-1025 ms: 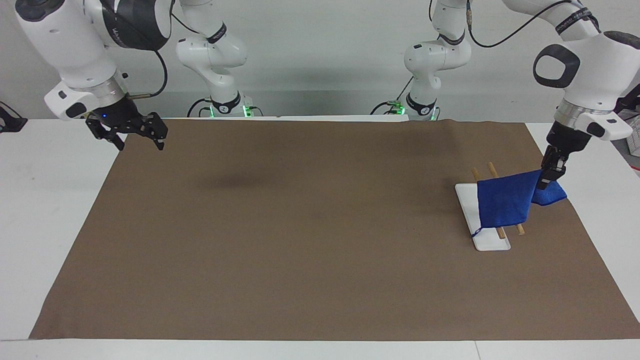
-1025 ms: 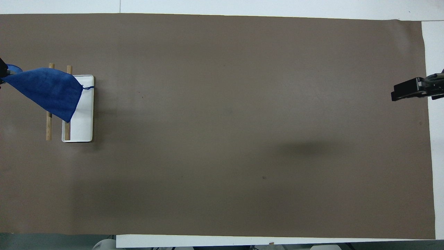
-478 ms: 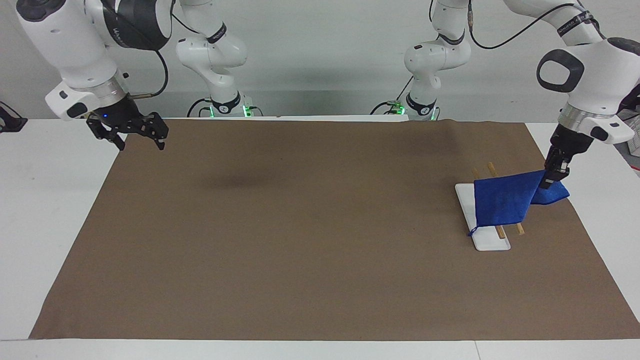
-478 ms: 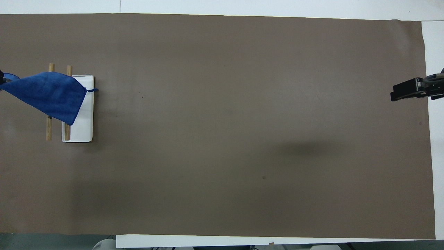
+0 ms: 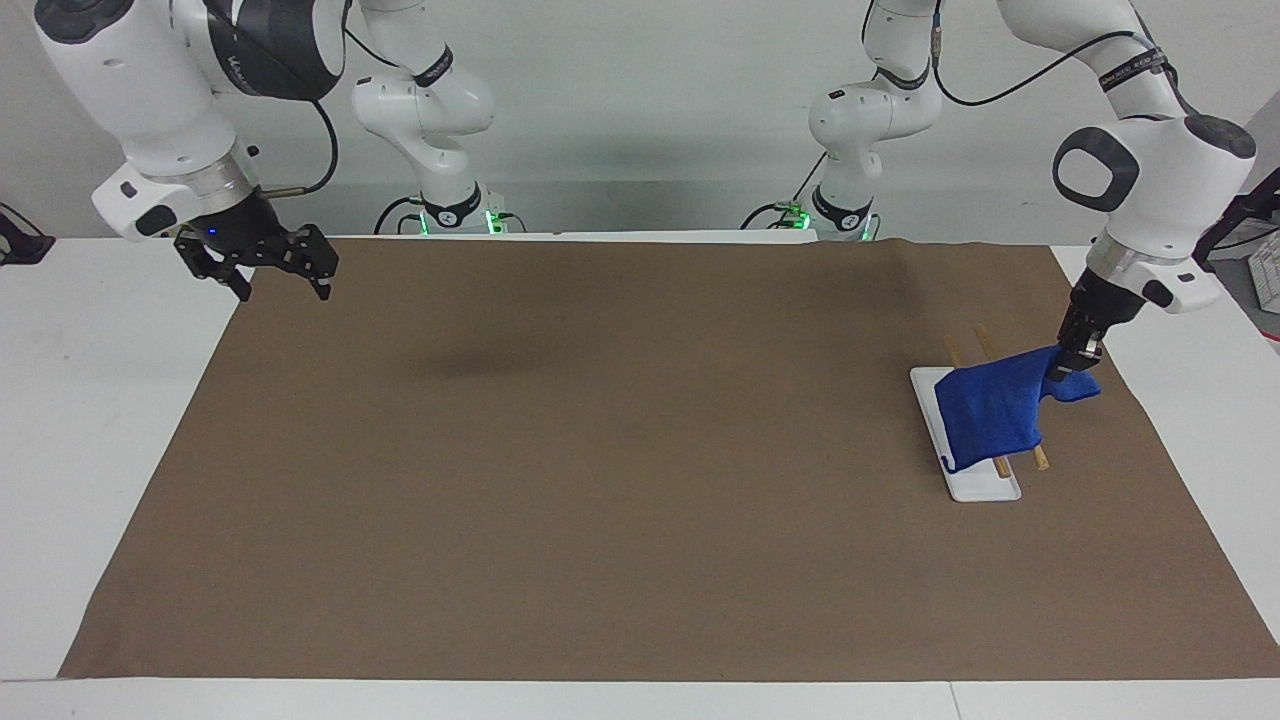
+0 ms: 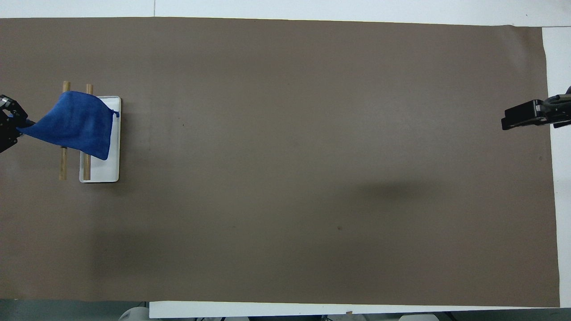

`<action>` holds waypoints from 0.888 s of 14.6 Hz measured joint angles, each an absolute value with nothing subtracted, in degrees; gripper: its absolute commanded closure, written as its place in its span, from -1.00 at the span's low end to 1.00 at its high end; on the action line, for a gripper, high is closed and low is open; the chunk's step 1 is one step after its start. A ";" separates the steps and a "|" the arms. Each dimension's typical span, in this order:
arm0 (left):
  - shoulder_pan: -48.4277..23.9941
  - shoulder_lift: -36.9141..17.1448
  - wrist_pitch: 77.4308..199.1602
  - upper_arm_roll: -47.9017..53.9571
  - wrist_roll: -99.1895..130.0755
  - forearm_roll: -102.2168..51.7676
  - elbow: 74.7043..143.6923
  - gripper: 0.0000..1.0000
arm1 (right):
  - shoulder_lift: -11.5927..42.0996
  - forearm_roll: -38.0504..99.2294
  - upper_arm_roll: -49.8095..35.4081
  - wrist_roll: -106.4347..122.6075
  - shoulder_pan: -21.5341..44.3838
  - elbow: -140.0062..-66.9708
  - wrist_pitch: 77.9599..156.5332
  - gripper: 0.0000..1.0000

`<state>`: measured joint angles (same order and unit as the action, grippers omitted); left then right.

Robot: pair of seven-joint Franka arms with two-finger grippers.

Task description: Right arm passes towel to left arm to hang

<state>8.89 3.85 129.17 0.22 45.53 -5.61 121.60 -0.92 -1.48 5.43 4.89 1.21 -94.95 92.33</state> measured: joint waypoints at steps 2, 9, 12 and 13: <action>9.60 3.87 129.17 0.22 45.44 -5.61 121.58 -1.00 | -0.92 -1.48 5.43 4.89 1.21 -94.95 92.33 -1.00; 9.77 3.80 119.16 0.42 42.52 -5.58 112.14 -1.00 | -0.92 -1.48 5.37 4.89 1.24 -94.95 92.33 -1.00; 8.81 3.79 107.33 1.26 30.97 -5.56 105.58 -1.00 | -1.00 -1.48 5.35 4.89 1.25 -94.90 92.35 -1.00; 7.73 3.79 102.87 1.48 28.11 -5.52 103.31 -1.00 | -1.15 -1.48 5.33 4.89 1.25 -94.89 92.36 -1.00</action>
